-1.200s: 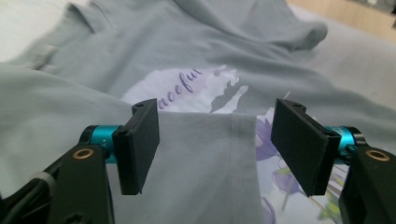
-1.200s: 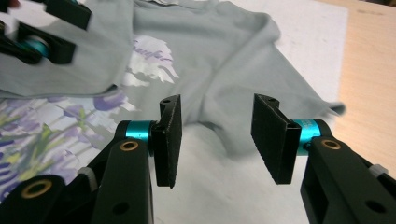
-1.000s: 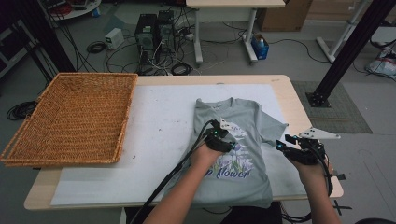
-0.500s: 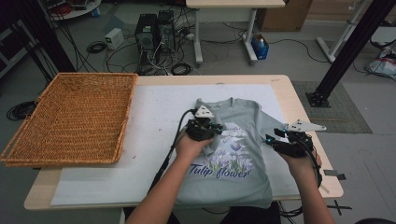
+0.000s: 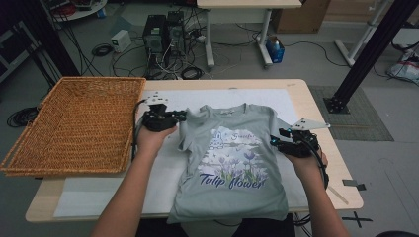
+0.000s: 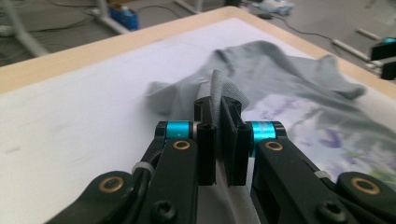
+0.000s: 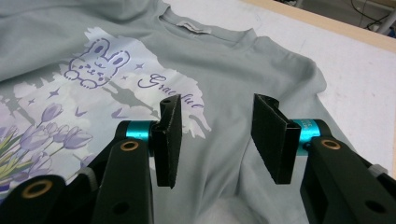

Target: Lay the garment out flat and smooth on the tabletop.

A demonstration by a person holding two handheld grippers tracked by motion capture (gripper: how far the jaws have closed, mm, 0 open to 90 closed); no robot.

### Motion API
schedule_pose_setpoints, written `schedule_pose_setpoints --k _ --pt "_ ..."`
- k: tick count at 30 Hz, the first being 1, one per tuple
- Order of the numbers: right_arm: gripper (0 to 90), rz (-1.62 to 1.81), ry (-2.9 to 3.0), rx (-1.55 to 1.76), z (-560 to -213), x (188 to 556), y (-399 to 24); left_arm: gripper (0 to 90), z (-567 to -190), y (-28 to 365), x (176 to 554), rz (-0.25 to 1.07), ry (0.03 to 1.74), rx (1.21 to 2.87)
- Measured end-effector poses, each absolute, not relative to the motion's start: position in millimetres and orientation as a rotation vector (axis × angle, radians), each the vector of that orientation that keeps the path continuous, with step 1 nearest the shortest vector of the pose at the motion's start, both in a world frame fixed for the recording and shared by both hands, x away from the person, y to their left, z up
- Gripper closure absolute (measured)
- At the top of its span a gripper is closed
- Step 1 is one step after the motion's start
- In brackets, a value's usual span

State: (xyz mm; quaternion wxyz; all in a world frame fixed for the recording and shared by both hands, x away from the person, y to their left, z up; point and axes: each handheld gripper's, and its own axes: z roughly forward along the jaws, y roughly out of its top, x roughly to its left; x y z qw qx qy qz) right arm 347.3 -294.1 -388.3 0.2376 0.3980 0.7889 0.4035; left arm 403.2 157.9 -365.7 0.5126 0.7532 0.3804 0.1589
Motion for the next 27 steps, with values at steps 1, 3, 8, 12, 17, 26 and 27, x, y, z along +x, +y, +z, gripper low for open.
schedule_pose_setpoints --k 1,3,8,12,17,26,27 --pt "54.5 1.109 2.16 1.088 -388 348 -294 84.9 -366 164 403 0.394 0.927 1.809" --pt "54.5 1.111 2.156 1.094 -388 350 -293 84.7 -365 172 402 0.417 0.948 1.799" --pt "54.4 1.119 2.155 1.084 -386 351 -291 65.9 -362 180 401 0.479 1.001 1.768" --pt "54.4 1.119 2.151 1.089 -385 350 -293 60.3 -366 175 410 0.471 1.01 1.783" --pt "53.8 1.111 2.146 1.098 -386 352 -297 53.8 -388 161 437 0.424 1.06 1.825" --pt "53.8 1.088 2.13 1.125 -388 356 -302 51.6 -431 132 491 0.391 1.104 1.948" --pt "53.8 1.086 2.127 1.127 -388 357 -302 51.6 -435 129 496 0.405 1.107 1.982"
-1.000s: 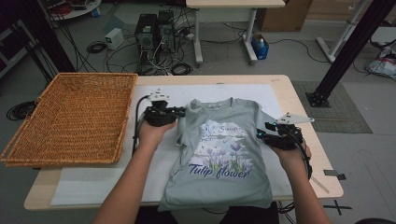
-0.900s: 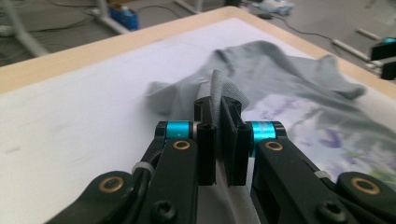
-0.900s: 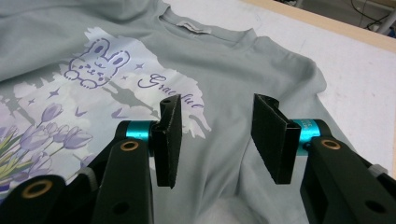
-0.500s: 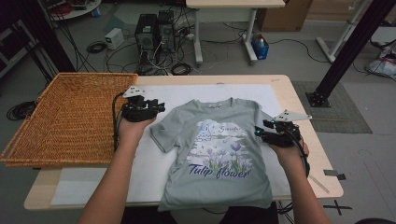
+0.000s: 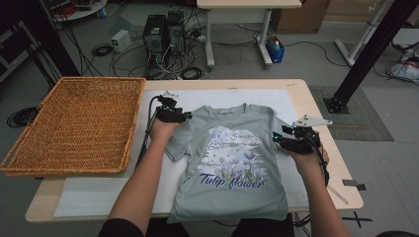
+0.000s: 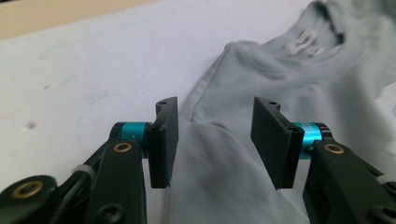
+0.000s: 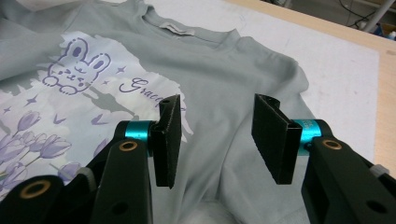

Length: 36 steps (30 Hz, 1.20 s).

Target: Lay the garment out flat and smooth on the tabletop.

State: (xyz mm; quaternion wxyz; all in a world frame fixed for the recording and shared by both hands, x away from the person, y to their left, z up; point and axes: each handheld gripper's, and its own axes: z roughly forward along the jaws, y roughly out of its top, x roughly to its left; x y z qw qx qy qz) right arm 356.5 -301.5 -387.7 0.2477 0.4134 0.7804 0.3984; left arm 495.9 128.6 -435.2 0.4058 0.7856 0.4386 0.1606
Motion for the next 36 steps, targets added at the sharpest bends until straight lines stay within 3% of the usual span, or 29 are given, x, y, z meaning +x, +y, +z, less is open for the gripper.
schedule_pose_setpoints --k 4,6,7,15,21,23,30,36 --pt "53.8 1.066 2.124 1.132 -388 356 -300 52.4 -452 121 508 0.426 1.117 2.062" --pt "53.9 1.051 2.119 1.124 -388 356 -299 66.3 -448 123 511 0.457 1.127 2.079" --pt "53.9 1.051 2.119 1.124 -388 356 -299 84.4 -448 123 511 0.457 1.127 2.079" --pt "54.1 0.998 2.125 1.136 -386 361 -295 85.2 -444 133 543 0.557 1.146 2.108" --pt "54.1 0.979 2.123 1.144 -386 358 -293 84.9 -445 138 556 0.531 1.148 2.107" --pt "54.1 0.981 2.123 1.146 -386 357 -292 82.3 -444 136 554 0.518 1.136 2.112" --pt "54.0 0.972 2.136 1.151 -388 365 -292 54.4 -417 137 533 0.493 1.129 2.042" --pt "52.0 0.976 2.153 1.16 -391 371 -294 41.6 -394 150 493 0.499 1.113 1.963"
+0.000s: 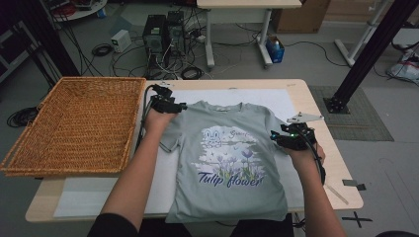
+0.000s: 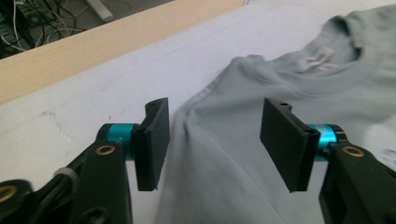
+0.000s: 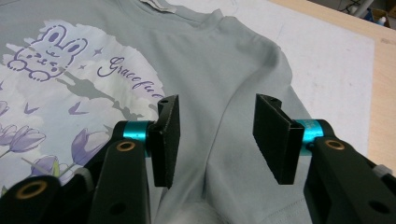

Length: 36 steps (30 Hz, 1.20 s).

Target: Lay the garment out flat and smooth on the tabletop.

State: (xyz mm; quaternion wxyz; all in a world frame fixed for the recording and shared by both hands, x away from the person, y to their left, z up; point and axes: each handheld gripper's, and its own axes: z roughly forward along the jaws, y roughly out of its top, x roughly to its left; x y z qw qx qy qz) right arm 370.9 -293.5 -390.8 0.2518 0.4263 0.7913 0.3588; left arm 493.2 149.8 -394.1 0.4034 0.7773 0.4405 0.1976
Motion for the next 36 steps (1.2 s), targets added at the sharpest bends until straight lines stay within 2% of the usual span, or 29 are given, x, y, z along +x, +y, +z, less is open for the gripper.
schedule_pose_setpoints --k 3,8,13,18,24,28,30,31,33,36 --pt "51.1 0.978 2.153 1.153 -391 371 -293 36.7 -388 156 471 0.498 1.097 1.936" --pt "51.0 0.974 2.148 1.182 -393 375 -296 34.8 -386 165 441 0.488 1.089 1.896" --pt "51.8 0.905 2.165 1.227 -402 403 -300 33.9 -388 167 418 0.448 1.062 1.87" --pt "53.7 0.84 2.181 1.294 -429 434 -297 33.4 -389 166 403 0.423 1.043 1.856" --pt "55.0 0.863 2.139 1.333 -434 482 -297 33.3 -382 165 395 0.434 1.015 1.841" --pt "49.7 0.846 2.156 1.373 -447 506 -292 32.6 -381 170 394 0.447 1.021 1.824" --pt "59.2 0.878 2.151 1.365 -449 510 -291 30.4 -380 174 394 0.456 1.028 1.804" --pt "72.5 0.882 2.17 1.329 -449 511 -290 29.0 -380 175 394 0.458 1.029 1.801" --pt "85.8 0.877 2.186 1.296 -449 514 -288 28.8 -380 177 395 0.461 1.033 1.796" --pt "88.7 0.857 2.16 1.303 -449 520 -290 28.7 -379 179 395 0.47 1.041 1.796"
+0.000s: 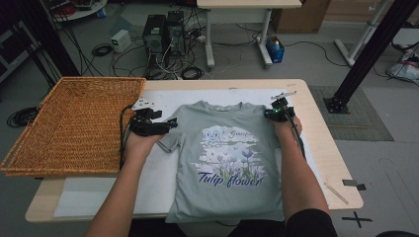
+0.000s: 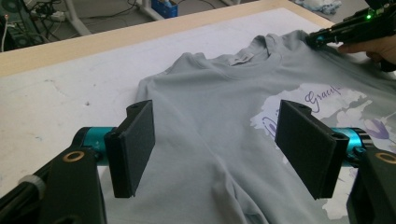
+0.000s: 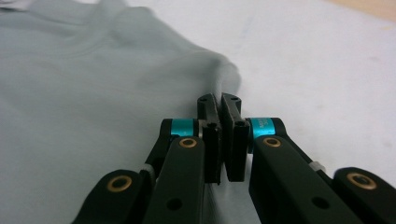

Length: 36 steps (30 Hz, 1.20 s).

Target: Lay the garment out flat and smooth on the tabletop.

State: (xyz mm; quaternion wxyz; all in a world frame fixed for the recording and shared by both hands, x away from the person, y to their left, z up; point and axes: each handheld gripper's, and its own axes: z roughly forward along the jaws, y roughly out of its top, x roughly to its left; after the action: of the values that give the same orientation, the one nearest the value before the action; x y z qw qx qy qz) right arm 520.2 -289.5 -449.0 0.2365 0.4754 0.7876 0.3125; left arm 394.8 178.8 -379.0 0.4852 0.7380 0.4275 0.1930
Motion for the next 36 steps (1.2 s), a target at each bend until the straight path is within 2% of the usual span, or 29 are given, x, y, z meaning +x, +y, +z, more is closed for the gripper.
schedule_pose_setpoints --k 5,6,8,10,17,21,24,25,28,29,31,36 --pt "88.6 0.763 2.105 1.33 -447 531 -295 28.7 -377 179 394 0.482 1.034 1.799" --pt "85.7 0.772 2.1 1.344 -447 532 -296 28.7 -377 178 394 0.482 1.034 1.795" --pt "71.0 0.747 2.097 1.341 -445 530 -296 28.7 -378 178 395 0.478 1.033 1.795" --pt "61.9 0.747 2.107 1.333 -439 525 -298 28.7 -378 178 396 0.483 1.032 1.783" --pt "54.9 0.804 2.041 1.319 -404 480 -327 28.2 -377 176 397 0.48 1.013 1.769" --pt "55.0 0.781 2.042 1.39 -416 452 -347 28.0 -376 176 396 0.476 1.004 1.775" --pt "56.8 0.745 2.083 1.448 -435 447 -354 28.0 -376 175 395 0.476 0.999 1.779" --pt "61.5 0.741 2.102 1.454 -441 447 -354 28.0 -376 175 395 0.475 0.995 1.781" --pt "85.9 0.827 2.075 1.461 -447 447 -355 28.0 -377 175 396 0.479 0.989 1.774" --pt "87.7 0.792 2.086 1.434 -446 448 -353 28.0 -376 174 397 0.48 0.987 1.769" --pt "88.4 0.712 2.079 1.407 -445 451 -353 28.0 -377 173 399 0.483 0.983 1.762" --pt "87.4 0.753 2.024 1.484 -446 449 -365 27.9 -378 173 404 0.49 0.981 1.758"
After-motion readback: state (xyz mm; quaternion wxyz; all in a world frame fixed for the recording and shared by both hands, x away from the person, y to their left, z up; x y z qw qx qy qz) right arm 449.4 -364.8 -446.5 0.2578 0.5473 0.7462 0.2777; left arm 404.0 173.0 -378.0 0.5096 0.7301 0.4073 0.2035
